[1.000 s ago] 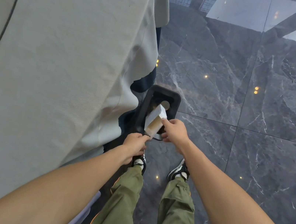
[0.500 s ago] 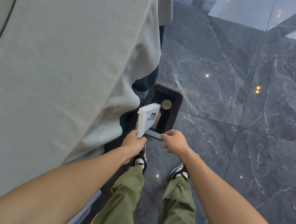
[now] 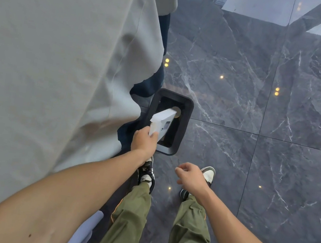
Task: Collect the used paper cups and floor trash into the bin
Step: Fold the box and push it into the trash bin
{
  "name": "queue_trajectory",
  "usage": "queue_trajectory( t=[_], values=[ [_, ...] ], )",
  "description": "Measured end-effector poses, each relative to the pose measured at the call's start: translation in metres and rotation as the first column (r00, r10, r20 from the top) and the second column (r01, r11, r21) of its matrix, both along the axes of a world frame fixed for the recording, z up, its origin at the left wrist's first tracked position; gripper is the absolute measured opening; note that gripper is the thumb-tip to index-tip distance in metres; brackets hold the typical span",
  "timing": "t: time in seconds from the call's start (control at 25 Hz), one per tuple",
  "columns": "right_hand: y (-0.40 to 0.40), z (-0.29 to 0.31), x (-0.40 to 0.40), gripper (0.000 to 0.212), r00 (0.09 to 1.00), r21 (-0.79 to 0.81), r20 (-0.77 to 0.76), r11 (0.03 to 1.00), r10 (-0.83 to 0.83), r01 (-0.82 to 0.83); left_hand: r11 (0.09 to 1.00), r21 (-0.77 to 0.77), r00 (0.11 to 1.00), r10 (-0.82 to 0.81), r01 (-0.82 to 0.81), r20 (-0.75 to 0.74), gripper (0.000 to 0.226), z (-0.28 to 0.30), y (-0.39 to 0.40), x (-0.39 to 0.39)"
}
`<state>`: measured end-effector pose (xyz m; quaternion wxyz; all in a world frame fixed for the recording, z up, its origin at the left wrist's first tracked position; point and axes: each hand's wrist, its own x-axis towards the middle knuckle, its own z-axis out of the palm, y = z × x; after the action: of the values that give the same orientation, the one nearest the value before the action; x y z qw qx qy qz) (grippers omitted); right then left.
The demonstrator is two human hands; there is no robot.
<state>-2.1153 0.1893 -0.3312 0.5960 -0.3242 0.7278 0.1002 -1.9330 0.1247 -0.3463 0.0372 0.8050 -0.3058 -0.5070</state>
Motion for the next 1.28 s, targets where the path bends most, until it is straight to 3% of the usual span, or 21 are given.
queue_trajectory(
  t=[0.12,0.24,0.4,0.56,0.84,0.96,1.16,1.28],
  values=[
    [0.003,0.003,-0.007,0.016,1.000,0.022,-0.011,1.000,-0.006,0.006,0.998,-0.046,0.999,-0.042,0.042,-0.002,0.028,0.008,-0.007,-0.014],
    [-0.001,0.006,-0.010,0.020,1.000,0.022,-0.002,0.999,-0.023,0.023,0.996,-0.062,0.983,-0.054,0.066,0.177,0.034,0.021,-0.015,-0.019],
    [-0.010,0.008,-0.012,0.023,0.999,0.028,0.013,0.999,-0.044,0.043,0.964,-0.088,0.913,-0.204,0.250,0.354,0.038,0.038,-0.008,-0.024],
    [-0.012,0.006,-0.015,0.032,0.999,0.015,0.028,0.999,-0.040,0.040,0.941,0.022,0.907,-0.331,0.337,0.262,0.045,0.029,-0.001,-0.038],
    [0.005,0.006,-0.040,0.034,0.999,0.038,-0.027,0.999,-0.029,0.030,0.879,0.043,0.861,-0.474,0.475,0.184,0.038,0.024,-0.006,-0.067],
    [0.012,0.009,-0.054,0.025,0.997,0.045,-0.051,0.997,-0.054,0.056,0.813,0.045,0.791,-0.576,0.581,0.206,0.031,0.023,-0.008,-0.077],
    [0.023,0.006,-0.072,0.027,0.995,0.057,-0.063,0.995,-0.074,0.078,0.673,0.063,0.631,-0.719,0.737,0.291,0.023,0.019,-0.011,-0.082],
    [0.025,0.005,-0.073,0.024,0.996,0.056,-0.056,0.996,-0.071,0.074,0.648,0.069,0.602,-0.737,0.758,0.306,0.023,0.016,-0.006,-0.083]
  ],
)
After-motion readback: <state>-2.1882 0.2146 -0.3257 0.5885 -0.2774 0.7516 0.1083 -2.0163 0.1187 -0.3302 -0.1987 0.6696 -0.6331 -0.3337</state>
